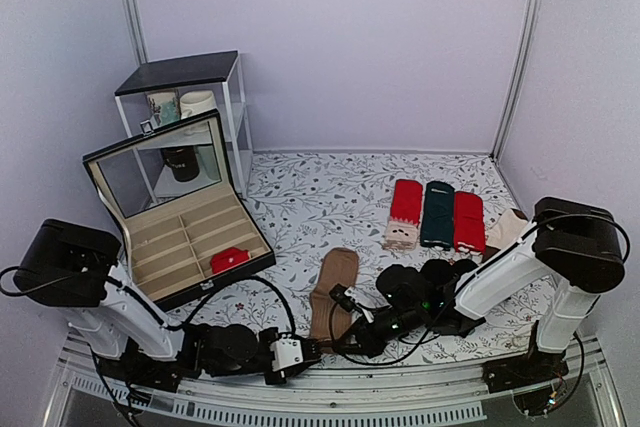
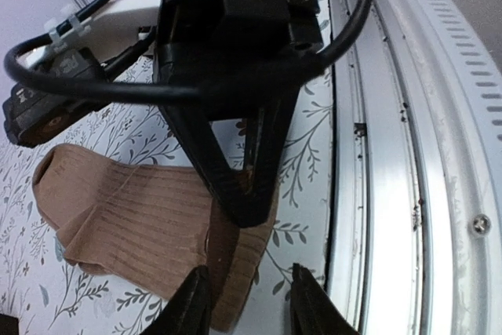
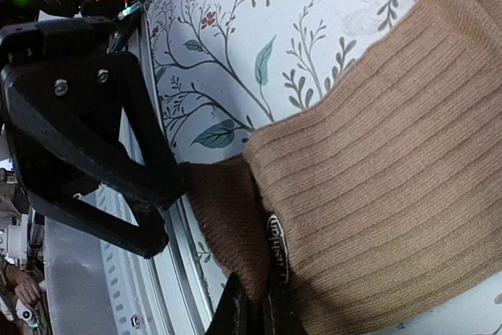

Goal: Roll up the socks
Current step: Roll a pair of socks at the corner of the board.

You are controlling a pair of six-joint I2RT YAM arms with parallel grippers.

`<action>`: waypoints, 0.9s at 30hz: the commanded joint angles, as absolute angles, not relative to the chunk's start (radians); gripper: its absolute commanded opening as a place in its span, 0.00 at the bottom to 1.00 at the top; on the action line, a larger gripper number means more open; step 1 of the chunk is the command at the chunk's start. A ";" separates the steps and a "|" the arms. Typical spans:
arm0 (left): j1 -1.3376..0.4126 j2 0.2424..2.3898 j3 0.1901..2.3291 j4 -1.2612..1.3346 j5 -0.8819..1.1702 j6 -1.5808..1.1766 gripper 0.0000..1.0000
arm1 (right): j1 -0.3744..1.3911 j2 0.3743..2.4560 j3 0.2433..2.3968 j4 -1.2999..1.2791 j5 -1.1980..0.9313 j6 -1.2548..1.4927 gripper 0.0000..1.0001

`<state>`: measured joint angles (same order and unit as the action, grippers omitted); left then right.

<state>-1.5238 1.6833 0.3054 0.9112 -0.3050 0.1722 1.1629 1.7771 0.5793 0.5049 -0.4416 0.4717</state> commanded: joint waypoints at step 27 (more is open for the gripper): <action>-1.515 1.830 0.327 1.013 -0.364 0.145 0.00 | 1.162 1.849 0.558 0.308 -0.475 0.535 0.00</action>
